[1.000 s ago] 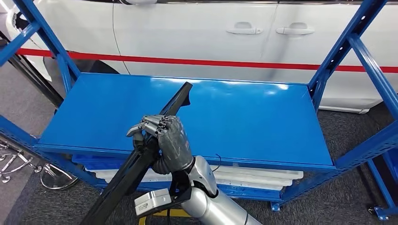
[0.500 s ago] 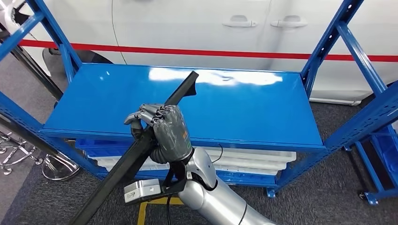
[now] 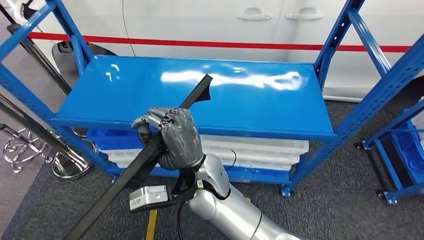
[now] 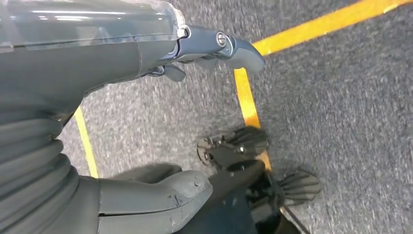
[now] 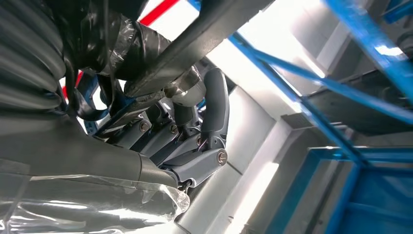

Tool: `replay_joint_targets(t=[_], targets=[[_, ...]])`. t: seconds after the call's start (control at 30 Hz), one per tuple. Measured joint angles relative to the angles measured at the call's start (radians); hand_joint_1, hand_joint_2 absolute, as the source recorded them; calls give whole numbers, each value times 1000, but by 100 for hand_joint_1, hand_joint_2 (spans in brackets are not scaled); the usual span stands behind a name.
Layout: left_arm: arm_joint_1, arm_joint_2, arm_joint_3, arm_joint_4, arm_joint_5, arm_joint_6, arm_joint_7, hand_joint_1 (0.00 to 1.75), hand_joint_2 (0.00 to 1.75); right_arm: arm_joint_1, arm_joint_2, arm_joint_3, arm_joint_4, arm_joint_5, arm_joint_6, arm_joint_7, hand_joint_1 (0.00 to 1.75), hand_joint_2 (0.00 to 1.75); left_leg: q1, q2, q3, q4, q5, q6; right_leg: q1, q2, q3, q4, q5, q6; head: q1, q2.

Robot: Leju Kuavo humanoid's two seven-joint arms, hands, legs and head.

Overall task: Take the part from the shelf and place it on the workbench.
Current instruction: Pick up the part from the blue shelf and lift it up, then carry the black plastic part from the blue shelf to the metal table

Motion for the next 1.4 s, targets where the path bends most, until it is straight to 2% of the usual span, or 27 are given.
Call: replay_joint_targets(t=[0.07,0.1,0.2,0.23,0.27,0.3,0.33,0.37,0.43,0.5,0.57,0.6,0.7,0.73,0.77,0.83,0.87,0.9,0.97,1.0,1.07,1.1,1.17,1.23,1.27,1.33,1.4], targets=[[1,0,0,0,0,0,0,0,175,-1,1,0,1,0,0,0,175,175,4,3,-11,-6,22,15,-1,2,-5,1,-1,12,0,0],[1,0,0,0,0,0,0,0,175,-2,0,0,1,0,-1,0,175,175,6,5,-20,-9,35,24,-2,4,-13,19,-28,18,0,0],[0,0,-1,0,0,0,1,0,175,-2,-2,0,4,0,-1,0,175,175,8,10,-65,-8,75,36,-5,8,-57,181,-180,28,0,0],[0,0,-1,0,0,0,1,0,175,-2,-2,0,5,0,-1,0,175,175,8,11,-84,-6,88,35,-6,8,-67,243,-206,30,0,0],[1,0,-1,0,0,0,1,0,175,-1,-2,0,6,0,-1,0,175,175,8,12,-103,-3,100,33,-6,8,-65,283,-206,31,0,0],[1,0,-1,0,0,-1,1,0,175,-1,-3,0,6,0,-1,0,175,175,8,13,-121,0,111,31,-6,8,-46,290,-186,31,0,0],[1,0,-1,0,0,-1,1,0,175,-1,-3,0,7,0,-1,0,175,175,8,13,-138,4,121,29,-6,8,-10,262,-157,30,0,0],[1,0,-1,0,0,-1,1,0,175,-2,-3,0,7,0,-1,0,175,175,8,13,-152,10,129,25,-6,8,44,201,-140,27,0,0],[1,0,-1,0,0,-2,1,0,175,-4,-2,0,6,1,-1,0,175,175,6,12,-172,20,145,15,-2,9,146,58,-151,17,0,0],[1,0,-1,0,0,-2,1,0,175,-6,0,0,6,1,-1,0,175,175,5,12,-179,21,162,2,4,11,182,-10,-170,6,0,0],[2,0,-1,0,0,-2,1,0,175,-7,0,0,6,1,-1,0,175,175,7,10,-185,17,170,-10,3,9,168,-15,-152,-10,0,0],[3,0,-1,0,0,-2,1,0,175,-7,0,0,7,1,-1,0,175,175,9,9,-194,30,149,-16,2,8,157,-17,-138,-20,0,0],[3,0,-4,0,-18,-13,8,0,175,-8,0,0,10,36,-7,32,175,175,13,7,-239,179,4,-28,-1,5,114,-20,-98,-36,-1,0],[1,-2,-9,0,-29,-19,13,0,175,-8,-2,0,12,58,-11,52,175,175,13,7,-250,243,-29,-31,1,4,97,-18,-86,-37,-1,0],[-3,-4,-15,0,-39,-23,20,0,175,-8,-5,0,15,76,-14,68,175,175,13,7,-251,291,-38,-32,3,3,79,-16,-74,-37,0,0],[-9,-12,-27,0,-48,-24,32,0,175,-8,-12,0,21,91,-17,83,175,175,13,7,-211,300,5,-29,6,1,43,-9,-51,-35,0,0],[-12,-15,-30,0,-50,-22,36,0,175,-8,-16,0,23,92,-17,84,175,175,12,7,-166,256,32,-24,7,1,27,-5,-40,-33,0,0],[-14,-19,-32,0,-49,-18,38,0,175,-8,-18,0,24,91,-17,84,175,175,10,7,-108,185,38,-17,10,3,14,-2,-30,-30,-1,0],[-19,-32,-36,0,-45,-1,38,0,175,-8,-22,0,25,88,-15,77,175,175,4,6,-12,45,14,-6,12,4,0,-1,-10,-21,0,0],[-21,-39,-38,0,-42,10,36,0,175,-9,-23,0,25,87,-13,72,175,175,0,5,9,5,0,-1,11,3,-2,-4,1,-15,0,0],[-21,-52,-41,0,-37,27,32,0,175,-8,-26,0,25,84,-5,63,175,175,-1,7,3,-14,15,9,8,3,-4,-14,19,-3,0,0],[-21,-57,-42,0,-36,29,31,0,175,-7,-29,0,25,84,0,60,175,175,1,9,-4,-19,28,16,6,4,-11,-9,6,4,0,0],[-21,-60,-45,1,-37,18,32,0,175,-6,-34,0,26,83,6,55,175,175,7,13,-25,-25,54,29,3,6,-35,51,-75,17,0,0],[-21,-56,-48,1,-41,0,36,0,175,-4,-35,0,27,82,8,50,175,175,6,14,-56,-21,77,35,-1,7,-67,178,-174,26,0,0],[-21,-53,-49,1,-42,-6,38,0,175,-3,-36,0,27,81,9,48,175,175,6,14,-72,-18,88,34,-3,7,-77,239,-196,29,0,0],[-21,-49,-50,1,-44,-10,40,0,175,4,-37,0,28,76,9,40,175,175,6,15,-106,-9,105,31,-5,7,-64,290,-181,31,0,0],[-21,-46,-50,1,-44,-10,41,0,175,10,-37,0,27,69,9,31,175,175,6,14,-132,0,119,26,-5,7,21,197,-127,27,0,0]])
